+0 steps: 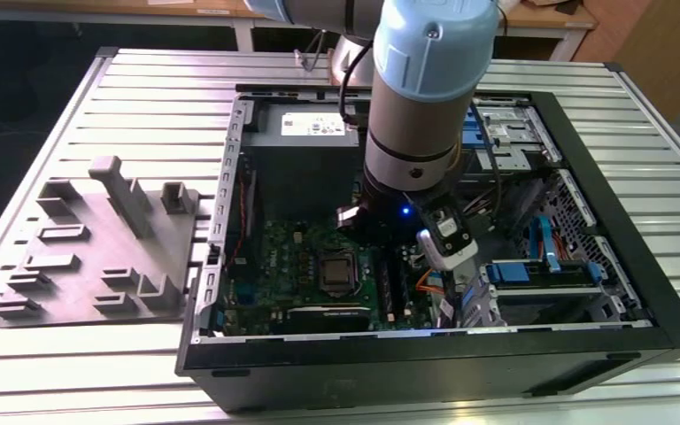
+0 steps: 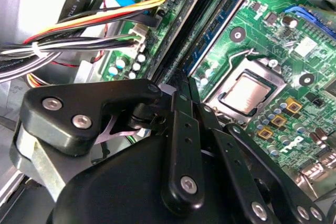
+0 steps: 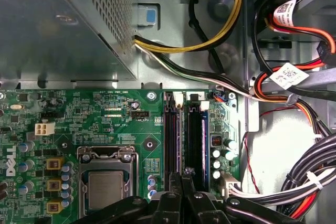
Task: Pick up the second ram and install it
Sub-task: 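Insert the second ram into the second slot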
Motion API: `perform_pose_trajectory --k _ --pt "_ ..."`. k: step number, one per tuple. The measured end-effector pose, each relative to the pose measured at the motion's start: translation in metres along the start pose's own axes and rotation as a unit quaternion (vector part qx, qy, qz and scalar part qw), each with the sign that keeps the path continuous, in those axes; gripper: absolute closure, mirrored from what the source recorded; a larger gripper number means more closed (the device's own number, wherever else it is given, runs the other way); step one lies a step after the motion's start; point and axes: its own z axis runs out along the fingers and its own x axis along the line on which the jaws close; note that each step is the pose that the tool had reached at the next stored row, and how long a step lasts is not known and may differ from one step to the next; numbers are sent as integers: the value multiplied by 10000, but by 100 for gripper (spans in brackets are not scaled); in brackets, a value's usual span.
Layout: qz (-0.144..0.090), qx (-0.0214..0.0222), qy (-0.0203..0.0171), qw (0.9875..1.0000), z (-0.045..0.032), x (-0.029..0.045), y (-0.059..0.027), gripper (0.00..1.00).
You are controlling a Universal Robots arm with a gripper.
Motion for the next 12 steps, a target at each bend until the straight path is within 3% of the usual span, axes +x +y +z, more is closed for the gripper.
perform_pose_trajectory --k 3,4,9,12 --pt "0 -2 -1 10000 2 0 0 87" --pt "0 -3 -1 10000 3 0 0 81" --pt "0 0 0 10000 -8 -1 1 81" --pt "0 -1 -1 10000 -112 -5 6 81"
